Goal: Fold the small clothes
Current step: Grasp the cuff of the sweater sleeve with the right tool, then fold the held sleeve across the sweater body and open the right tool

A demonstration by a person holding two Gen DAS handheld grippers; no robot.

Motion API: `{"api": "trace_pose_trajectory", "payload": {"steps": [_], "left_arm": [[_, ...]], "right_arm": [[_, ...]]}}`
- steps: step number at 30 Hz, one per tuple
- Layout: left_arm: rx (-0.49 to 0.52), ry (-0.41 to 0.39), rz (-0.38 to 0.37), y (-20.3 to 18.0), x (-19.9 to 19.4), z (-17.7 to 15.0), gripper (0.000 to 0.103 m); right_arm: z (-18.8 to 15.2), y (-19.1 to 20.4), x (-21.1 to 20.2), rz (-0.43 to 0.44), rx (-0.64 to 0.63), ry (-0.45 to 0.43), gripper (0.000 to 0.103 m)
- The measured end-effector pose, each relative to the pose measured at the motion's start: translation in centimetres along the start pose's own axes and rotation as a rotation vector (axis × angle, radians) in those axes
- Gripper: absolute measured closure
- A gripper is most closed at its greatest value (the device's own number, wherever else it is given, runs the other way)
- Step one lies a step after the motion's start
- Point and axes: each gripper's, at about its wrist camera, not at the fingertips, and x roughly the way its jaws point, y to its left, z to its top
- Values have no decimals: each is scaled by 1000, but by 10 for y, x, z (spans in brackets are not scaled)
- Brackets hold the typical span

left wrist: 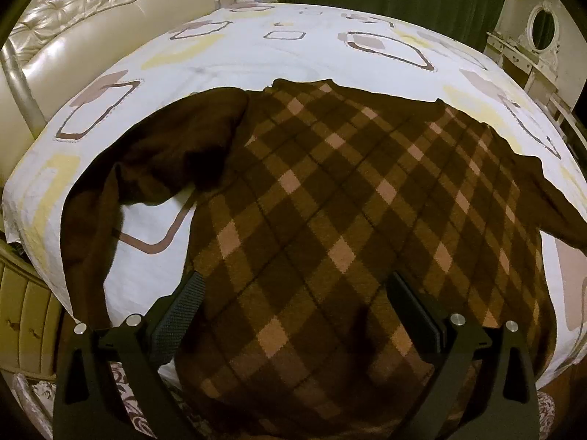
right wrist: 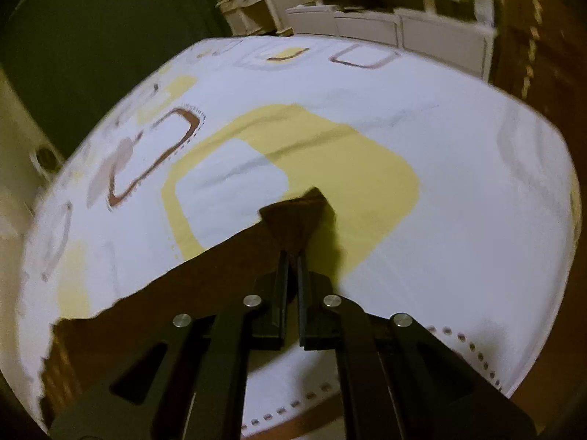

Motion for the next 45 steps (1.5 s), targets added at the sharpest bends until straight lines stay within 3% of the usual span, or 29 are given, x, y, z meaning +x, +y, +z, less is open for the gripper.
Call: {"api": "trace_pose_trajectory", "payload": {"steps": [4,13,19,21,24,26,27,34,38,40,42,45], "left_arm": [[-4,3,1,2,0,0,4],[-14,-10,11,15,1,1,4],[-48,-26,-4,47,-1,5,4],[-62,-19,-32,63,-1,7,4],[-81,-3,-6,90,0,9,4],[-93,-9,-8,106,-2,9,4],[-101,-16,2,117,-3,9,4],[-144,-35,8,178,-11,-6,5],[-70,-2,19,193,-7,-23,5],[-79,13,-13,201,-7,-31,5],[-87,15,-35,207,-9,-38,5],[-21,1,-24,200,-11,-43,5]], "right_arm": [[-13,-34,-3,66,117,12,100],[-28,-68,4,80,249,14,100],[-38,-88,-21,-49,311,-79,94],[-43,-74,-32,-42,262,-97,80],[-56,-33,-45,34,168,-110,71],[-70,4,-49,106,102,-98,48],[-78,23,-52,143,75,-91,45],[-153,171,-57,387,-169,46,38],[-187,212,-65,464,-224,95,35],[-201,228,-69,476,-266,108,34],[-208,231,-74,478,-290,110,34],[-216,232,-75,483,-304,128,34]]}}
